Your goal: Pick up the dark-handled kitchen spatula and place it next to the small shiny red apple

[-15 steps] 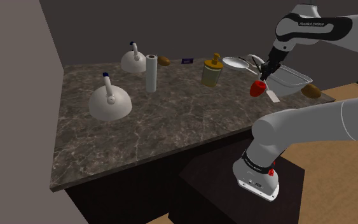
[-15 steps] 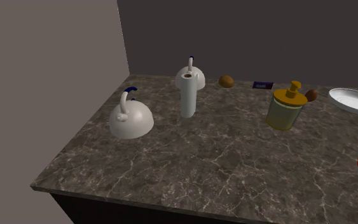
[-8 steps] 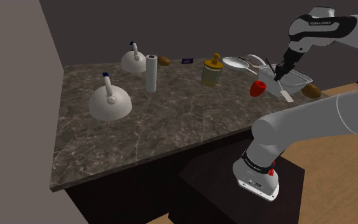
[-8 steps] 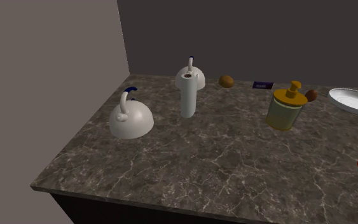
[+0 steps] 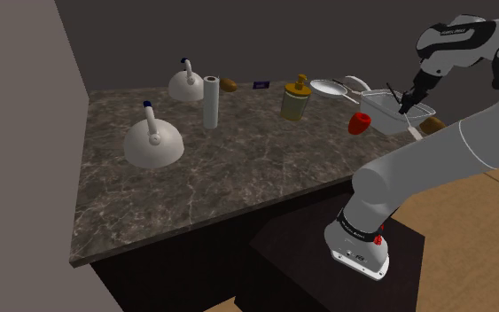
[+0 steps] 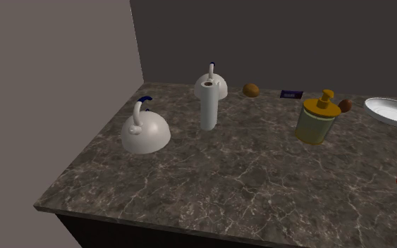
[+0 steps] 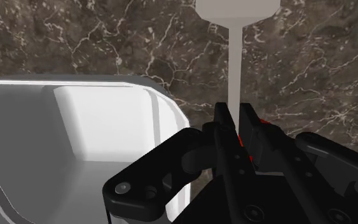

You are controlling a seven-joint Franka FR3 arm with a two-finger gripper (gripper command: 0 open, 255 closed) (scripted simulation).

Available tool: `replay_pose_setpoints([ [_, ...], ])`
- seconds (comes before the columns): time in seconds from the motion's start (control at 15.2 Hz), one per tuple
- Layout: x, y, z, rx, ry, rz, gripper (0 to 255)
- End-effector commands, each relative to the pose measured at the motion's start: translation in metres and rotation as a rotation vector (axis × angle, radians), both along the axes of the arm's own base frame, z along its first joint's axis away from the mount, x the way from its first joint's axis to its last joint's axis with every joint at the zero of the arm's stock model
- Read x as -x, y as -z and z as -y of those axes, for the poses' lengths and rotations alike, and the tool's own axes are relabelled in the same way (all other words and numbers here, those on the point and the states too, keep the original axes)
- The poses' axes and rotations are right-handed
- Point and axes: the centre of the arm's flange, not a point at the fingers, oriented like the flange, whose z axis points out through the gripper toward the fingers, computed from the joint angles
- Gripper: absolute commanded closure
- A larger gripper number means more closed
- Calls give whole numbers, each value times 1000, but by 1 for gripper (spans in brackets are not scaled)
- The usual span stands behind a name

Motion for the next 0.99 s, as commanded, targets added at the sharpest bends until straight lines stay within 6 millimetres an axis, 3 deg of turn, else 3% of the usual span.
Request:
replay_pose_setpoints([
  [0.0,3,9,2,1,-1,0,255],
  [0.92,3,83,2,1,-1,0,255],
])
